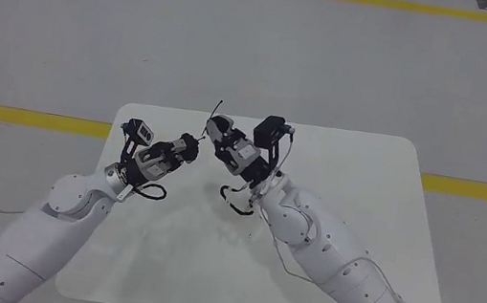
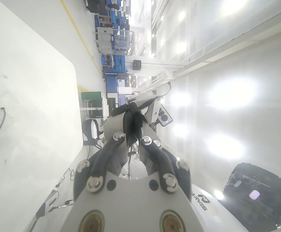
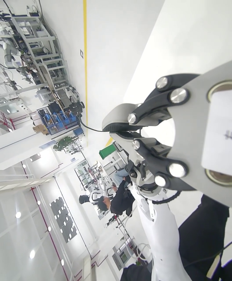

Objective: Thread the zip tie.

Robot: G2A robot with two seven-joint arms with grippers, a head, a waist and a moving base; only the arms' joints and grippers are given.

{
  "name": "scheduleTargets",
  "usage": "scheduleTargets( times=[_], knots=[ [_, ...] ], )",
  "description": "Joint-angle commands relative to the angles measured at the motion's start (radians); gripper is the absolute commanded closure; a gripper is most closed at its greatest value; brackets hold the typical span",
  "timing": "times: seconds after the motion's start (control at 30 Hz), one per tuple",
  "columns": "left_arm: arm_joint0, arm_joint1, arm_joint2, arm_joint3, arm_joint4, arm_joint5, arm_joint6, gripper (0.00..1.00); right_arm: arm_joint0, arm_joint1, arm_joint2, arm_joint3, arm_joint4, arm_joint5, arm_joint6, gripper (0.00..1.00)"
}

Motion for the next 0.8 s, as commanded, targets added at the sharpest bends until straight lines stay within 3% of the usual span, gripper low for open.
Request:
scheduleTargets(
  times=[0.0,0.77],
  knots=[
    [0.0,0.0,0.0,0.0,0.0,0.0,0.0,1.0,-0.004,-0.003,0.008,0.002,-0.004,-0.004,0.004,1.0],
    [0.0,0.0,0.0,0.0,0.0,0.0,0.0,1.0,-0.037,-0.028,0.069,0.009,-0.034,-0.042,0.057,1.0]
  ],
)
